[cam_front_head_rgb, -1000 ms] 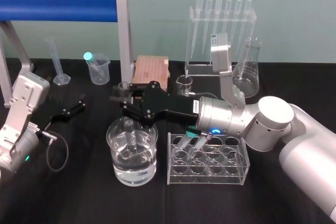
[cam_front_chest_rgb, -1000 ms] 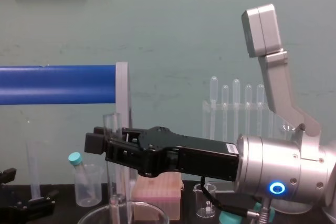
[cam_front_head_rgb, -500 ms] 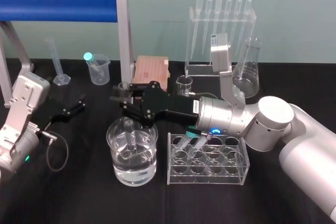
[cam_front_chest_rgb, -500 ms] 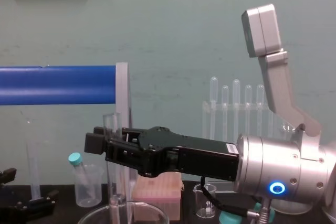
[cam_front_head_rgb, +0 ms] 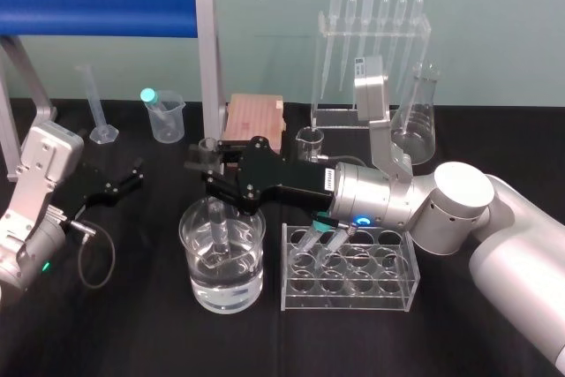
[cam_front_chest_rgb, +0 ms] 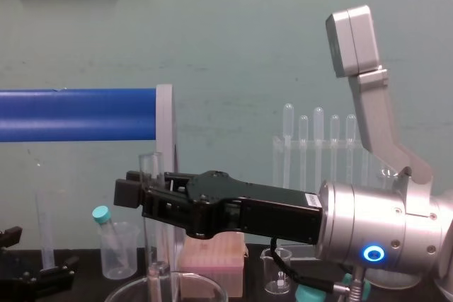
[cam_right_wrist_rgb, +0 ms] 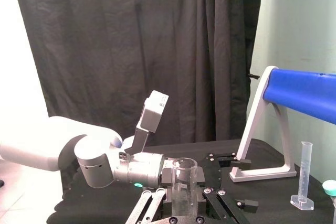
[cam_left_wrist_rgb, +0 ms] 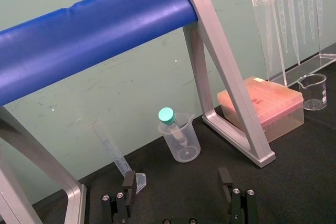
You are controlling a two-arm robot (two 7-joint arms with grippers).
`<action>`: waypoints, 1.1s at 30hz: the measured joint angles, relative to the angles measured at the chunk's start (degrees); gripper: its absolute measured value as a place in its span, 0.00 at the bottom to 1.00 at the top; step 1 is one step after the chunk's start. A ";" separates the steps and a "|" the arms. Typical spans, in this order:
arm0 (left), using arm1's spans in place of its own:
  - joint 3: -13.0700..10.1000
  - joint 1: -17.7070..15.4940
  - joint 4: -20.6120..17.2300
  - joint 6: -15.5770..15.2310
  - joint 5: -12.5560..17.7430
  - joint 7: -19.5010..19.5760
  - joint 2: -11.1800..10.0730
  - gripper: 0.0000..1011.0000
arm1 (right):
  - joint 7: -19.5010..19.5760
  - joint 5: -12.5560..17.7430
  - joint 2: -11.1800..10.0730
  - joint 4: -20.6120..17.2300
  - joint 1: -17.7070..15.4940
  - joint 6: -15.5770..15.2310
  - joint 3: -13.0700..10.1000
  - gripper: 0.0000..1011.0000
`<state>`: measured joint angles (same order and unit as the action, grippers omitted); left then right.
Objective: Hold the test tube with one hand and immerse one end into the beaker, then return it to the test tube rack.
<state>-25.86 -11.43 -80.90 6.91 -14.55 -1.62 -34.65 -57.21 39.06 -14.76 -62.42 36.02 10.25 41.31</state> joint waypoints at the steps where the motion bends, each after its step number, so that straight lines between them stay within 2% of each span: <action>1: 0.00 0.00 0.00 0.00 0.00 0.00 0.00 0.99 | 0.00 0.00 0.00 0.00 0.00 0.00 0.00 0.24; 33: 0.00 0.00 0.00 0.00 0.00 0.00 0.00 0.99 | 0.00 0.00 0.00 0.00 0.00 0.00 0.00 0.24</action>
<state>-25.86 -11.43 -80.90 6.91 -14.55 -1.62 -34.64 -57.20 39.06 -14.76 -62.42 36.02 10.25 41.32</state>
